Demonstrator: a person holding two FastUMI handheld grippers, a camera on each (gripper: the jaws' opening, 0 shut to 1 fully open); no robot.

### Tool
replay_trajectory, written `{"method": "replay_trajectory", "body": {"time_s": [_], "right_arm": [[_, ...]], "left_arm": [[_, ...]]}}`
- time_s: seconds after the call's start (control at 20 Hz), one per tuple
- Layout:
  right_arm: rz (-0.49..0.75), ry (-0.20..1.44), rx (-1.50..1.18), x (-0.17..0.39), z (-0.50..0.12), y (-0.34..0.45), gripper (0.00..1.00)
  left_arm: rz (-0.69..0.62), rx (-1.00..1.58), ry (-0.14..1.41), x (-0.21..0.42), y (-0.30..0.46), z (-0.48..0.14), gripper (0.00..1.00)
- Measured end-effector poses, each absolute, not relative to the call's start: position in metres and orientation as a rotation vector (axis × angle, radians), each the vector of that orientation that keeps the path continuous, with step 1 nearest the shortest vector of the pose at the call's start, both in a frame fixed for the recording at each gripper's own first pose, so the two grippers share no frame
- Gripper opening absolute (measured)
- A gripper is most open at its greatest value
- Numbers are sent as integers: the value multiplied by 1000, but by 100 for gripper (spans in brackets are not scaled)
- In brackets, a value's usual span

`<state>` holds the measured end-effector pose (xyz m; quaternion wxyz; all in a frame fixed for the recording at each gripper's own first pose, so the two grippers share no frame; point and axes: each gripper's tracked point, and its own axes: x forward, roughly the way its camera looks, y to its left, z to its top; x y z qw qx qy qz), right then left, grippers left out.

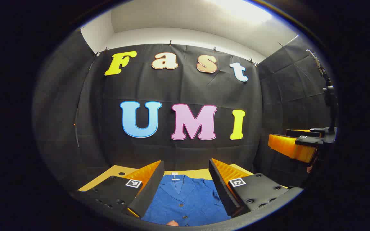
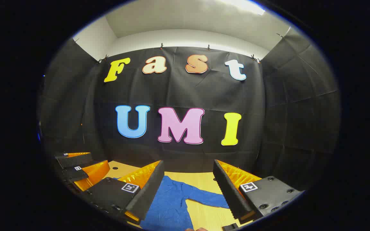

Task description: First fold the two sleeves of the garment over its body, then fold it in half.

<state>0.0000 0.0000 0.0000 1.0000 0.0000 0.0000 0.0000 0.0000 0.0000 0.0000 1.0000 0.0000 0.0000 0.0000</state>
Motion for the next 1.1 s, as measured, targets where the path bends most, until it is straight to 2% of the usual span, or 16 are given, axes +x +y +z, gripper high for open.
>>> {"method": "replay_trajectory", "body": {"time_s": [0.05,0.15,0.2,0.25,0.95,1.0,1.1], "right_arm": [[1,-2,-3,0,1,0,98],[3,-3,-8,1,1,1,98],[5,-2,-10,2,0,1,89],[5,0,-11,2,0,2,88],[-7,13,-12,12,-6,0,88],[-8,13,-11,12,-6,-1,98],[-9,13,-10,13,-7,-2,98]], "left_arm": [[1,-5,2,2,1,0,82],[2,-8,2,3,1,1,81],[3,-6,-1,3,2,1,81],[4,-4,-4,5,3,1,81],[46,40,2,15,15,2,81],[48,37,1,17,13,3,81],[43,14,-7,17,12,6,81]]}}
